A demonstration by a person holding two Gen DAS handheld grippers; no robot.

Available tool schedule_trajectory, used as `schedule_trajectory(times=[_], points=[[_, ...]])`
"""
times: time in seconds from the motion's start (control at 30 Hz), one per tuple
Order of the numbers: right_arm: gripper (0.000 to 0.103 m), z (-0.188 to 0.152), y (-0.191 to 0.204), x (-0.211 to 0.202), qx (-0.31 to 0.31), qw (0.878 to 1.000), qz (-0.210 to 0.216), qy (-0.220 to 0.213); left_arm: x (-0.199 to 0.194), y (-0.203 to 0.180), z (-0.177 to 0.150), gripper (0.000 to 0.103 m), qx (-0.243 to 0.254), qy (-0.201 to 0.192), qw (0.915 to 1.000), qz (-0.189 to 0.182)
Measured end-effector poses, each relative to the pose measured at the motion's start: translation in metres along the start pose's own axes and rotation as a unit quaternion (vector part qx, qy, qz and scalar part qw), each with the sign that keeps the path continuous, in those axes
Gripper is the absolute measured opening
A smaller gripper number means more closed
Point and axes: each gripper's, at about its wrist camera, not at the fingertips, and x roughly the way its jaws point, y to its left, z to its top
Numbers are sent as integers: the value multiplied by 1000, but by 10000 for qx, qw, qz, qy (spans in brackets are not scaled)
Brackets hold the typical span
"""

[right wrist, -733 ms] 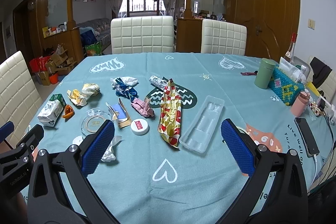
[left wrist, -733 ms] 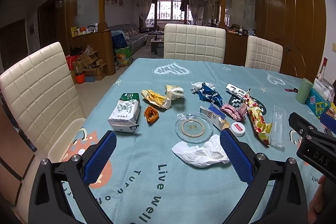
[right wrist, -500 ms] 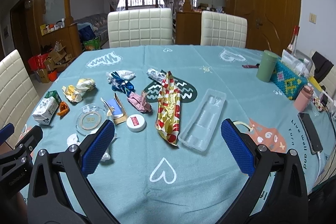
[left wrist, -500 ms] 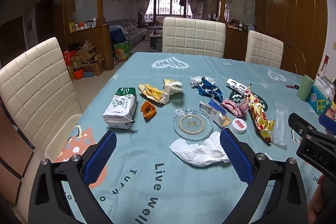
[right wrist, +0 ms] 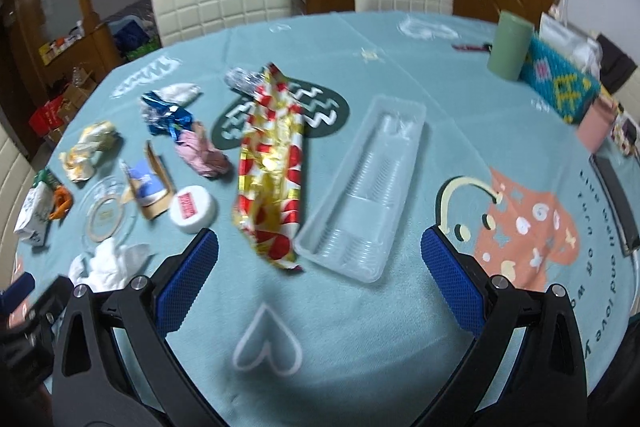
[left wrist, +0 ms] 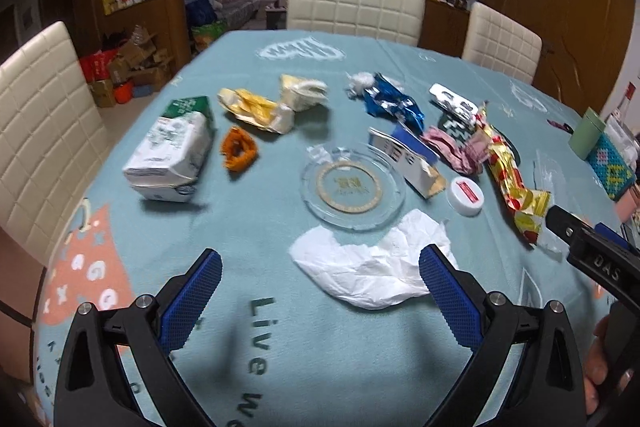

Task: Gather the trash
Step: 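Grasp the white tissue with the left gripper while the right gripper grasps the clear plastic tray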

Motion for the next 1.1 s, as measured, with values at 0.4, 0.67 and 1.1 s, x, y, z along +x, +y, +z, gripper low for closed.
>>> schedule_trajectory(times=[0.4,0.67,1.1], points=[[100,1,-7,43,55,9981,-41,609,46,-34,-1,97,527,655,9963,-190],[100,0,-27,33,237,9984,17,510,48,-34,-1,97,570,640,9962,-158],[100,5,-48,9,643,9976,-218,-96,51,-41,1,97,597,625,9962,-105]])
